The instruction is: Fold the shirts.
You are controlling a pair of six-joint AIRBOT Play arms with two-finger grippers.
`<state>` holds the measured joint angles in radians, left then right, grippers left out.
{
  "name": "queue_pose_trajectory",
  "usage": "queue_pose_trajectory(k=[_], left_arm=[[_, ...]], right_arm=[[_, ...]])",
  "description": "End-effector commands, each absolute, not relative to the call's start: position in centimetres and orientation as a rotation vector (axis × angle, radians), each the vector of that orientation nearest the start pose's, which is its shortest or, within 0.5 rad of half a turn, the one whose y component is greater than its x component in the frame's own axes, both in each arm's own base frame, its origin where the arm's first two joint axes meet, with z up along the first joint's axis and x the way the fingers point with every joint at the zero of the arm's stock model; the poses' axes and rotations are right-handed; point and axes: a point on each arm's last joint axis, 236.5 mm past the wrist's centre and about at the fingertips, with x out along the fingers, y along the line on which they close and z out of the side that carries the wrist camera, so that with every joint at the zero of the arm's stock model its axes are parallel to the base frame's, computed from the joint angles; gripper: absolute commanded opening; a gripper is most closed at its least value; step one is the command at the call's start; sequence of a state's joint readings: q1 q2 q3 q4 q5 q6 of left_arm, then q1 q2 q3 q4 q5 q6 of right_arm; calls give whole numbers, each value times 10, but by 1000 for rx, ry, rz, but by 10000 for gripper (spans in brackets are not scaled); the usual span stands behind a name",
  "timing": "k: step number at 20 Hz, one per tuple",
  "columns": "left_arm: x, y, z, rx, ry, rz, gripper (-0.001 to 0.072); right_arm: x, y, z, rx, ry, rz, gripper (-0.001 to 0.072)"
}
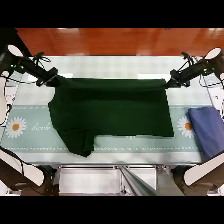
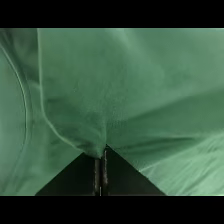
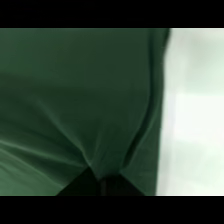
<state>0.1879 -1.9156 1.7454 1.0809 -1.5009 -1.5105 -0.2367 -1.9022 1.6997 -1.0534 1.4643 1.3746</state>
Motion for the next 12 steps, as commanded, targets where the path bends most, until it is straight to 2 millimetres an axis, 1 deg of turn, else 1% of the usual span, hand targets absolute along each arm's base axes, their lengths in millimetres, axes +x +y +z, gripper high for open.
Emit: queue_pose_trajectory(k=[1, 2, 3, 4, 5, 6, 7, 9, 10, 11, 12], left_arm=[[437, -34, -69, -541, 1657, -270, 22], [433, -35, -70, -549, 1677, -263, 49], [429, -36, -69, -557, 1697, -261, 220], [422, -36, -66, -560, 1724, -264, 490], [416, -35, -62, -558, 1748, -266, 507], [411, -30, -56, -547, 1758, -261, 507], [411, -22, -46, -531, 1737, -242, 507], [413, 3, -19, -483, 1651, -174, 507], [412, 20, -5, -469, 1592, -125, 507], [410, 34, 8, -481, 1528, -85, 507], [406, 48, 18, -521, 1453, -39, 507]], right_arm=[[450, 8, -80, 509, 1562, 284, 29], [451, 6, -81, 526, 1563, 254, 135], [450, 6, -81, 557, 1575, 222, 334], [446, 5, -79, 571, 1594, 215, 418], [441, 2, -75, 588, 1613, 203, 415], [437, -3, -69, 601, 1619, 195, 415], [433, -12, -58, 603, 1613, 180, 416], [421, -40, -36, 559, 1594, 105, 415], [412, -53, -26, 533, 1574, 62, 415], [401, -65, -18, 519, 1545, 13, 416], [389, -74, -14, 526, 1510, -29, 416]])
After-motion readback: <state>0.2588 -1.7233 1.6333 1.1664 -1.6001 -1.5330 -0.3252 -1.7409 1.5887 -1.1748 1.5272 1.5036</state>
